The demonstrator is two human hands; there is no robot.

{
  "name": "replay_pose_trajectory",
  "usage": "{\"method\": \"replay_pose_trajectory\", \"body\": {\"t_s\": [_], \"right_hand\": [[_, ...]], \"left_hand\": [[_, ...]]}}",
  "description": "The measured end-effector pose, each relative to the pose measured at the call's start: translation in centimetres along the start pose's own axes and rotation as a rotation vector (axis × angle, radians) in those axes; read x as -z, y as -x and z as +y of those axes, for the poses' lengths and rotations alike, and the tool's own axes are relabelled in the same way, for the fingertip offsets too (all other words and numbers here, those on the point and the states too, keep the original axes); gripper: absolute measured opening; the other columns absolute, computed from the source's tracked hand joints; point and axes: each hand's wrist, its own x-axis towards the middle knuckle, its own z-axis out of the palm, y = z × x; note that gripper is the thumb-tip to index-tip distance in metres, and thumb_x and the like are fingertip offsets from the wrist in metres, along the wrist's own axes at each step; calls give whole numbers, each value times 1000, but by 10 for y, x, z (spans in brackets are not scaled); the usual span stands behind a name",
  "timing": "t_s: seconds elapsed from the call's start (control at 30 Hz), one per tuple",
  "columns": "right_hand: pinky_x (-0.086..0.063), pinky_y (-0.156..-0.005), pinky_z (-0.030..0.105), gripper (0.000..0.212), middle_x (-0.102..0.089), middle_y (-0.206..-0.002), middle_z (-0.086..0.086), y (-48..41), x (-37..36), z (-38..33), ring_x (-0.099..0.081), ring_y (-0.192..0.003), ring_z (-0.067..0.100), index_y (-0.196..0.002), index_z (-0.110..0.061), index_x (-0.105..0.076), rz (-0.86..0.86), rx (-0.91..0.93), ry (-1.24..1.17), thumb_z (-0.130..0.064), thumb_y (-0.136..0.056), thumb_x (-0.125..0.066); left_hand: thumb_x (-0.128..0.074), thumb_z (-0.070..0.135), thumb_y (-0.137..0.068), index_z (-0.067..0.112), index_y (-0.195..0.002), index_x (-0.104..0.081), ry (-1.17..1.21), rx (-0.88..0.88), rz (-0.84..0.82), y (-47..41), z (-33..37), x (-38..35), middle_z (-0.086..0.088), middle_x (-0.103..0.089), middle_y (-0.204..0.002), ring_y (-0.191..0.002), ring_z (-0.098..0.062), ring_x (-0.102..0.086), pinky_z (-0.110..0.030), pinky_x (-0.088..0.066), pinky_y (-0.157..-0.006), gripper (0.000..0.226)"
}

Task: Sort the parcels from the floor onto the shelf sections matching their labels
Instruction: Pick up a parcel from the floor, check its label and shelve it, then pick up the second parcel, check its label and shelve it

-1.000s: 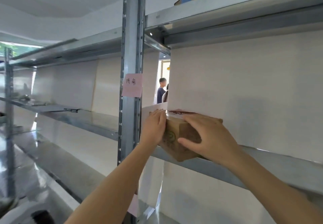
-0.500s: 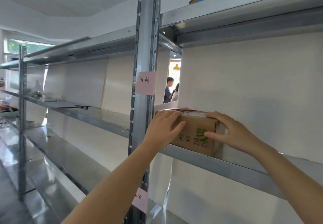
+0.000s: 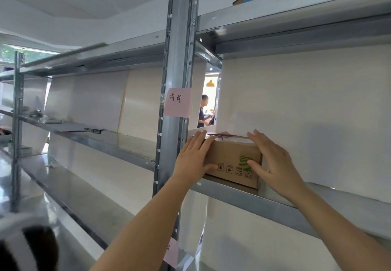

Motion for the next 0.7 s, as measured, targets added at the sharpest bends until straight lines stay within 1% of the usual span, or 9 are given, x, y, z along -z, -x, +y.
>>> {"method": "replay_pose_trajectory", "body": {"t_s": [0.07,0.1,0.17,0.27,0.37,0.53,0.57,0.67,0.7], "right_hand": [[-13,-116,43,62,-22,-158,0,-3,-3,-8,-22,-145,20,-145,-31,-30,-5,10,118,-44,-85,-31],[-14,-115,44,64,-26,-157,2,-4,-5,-10,-25,-144,22,-144,-27,-36,27,12,164,-45,-83,-26],[-20,-112,49,66,-37,-152,9,-4,-10,-12,-34,-140,27,-136,-19,-49,102,2,265,-43,-79,-26],[-30,-106,57,60,-46,-146,13,-5,-13,-17,-44,-134,31,-126,-14,-58,114,-26,443,-39,-79,-32],[-36,-102,59,57,-51,-141,14,-7,-13,-26,-49,-129,31,-122,-13,-62,121,0,524,-35,-78,-35],[-38,-102,56,54,-55,-138,12,1,-6,-41,-53,-127,29,-121,-15,-63,138,40,560,-33,-77,-36],[-37,-103,54,54,-56,-137,11,5,-3,-42,-53,-126,28,-121,-15,-63,137,37,562,-33,-77,-37],[-26,-105,50,55,-54,-139,11,19,11,-39,-52,-128,28,-124,-17,-59,138,15,540,-37,-77,-39],[-27,-107,50,57,-52,-141,11,26,17,-36,-50,-129,28,-126,-18,-57,137,-11,520,-40,-77,-39]], "left_hand": [[-57,50,-83,27,-148,-10,1,-3,-2,0,0,0,1,-4,-160,-147,-20,0,-33,4,-112,83],[-56,50,-84,26,-149,-9,4,-12,-1,0,0,1,1,-2,-160,-147,-20,1,-31,6,-111,84],[-56,50,-84,26,-149,-6,16,-35,5,1,0,2,1,0,-160,-147,-19,2,-29,9,-109,85],[-54,52,-84,26,-149,-3,56,-52,23,4,1,5,2,0,-160,-147,-17,2,-27,12,-109,87],[-54,53,-83,26,-149,-4,63,-68,49,6,7,4,2,-3,-160,-147,-17,0,-27,14,-109,87],[-53,52,-84,26,-149,-5,70,-61,93,10,17,2,2,-5,-160,-147,-17,0,-26,14,-109,85],[-54,51,-84,25,-149,-7,81,-58,111,12,20,3,1,-7,-160,-147,-18,-1,-27,13,-109,84],[-55,50,-83,26,-149,-9,97,-52,132,19,34,7,0,-11,-159,-147,-19,-5,-31,8,-112,84],[-56,50,-83,26,-149,-10,92,-52,130,21,39,9,0,-13,-159,-147,-20,-6,-32,6,-112,84]]}}
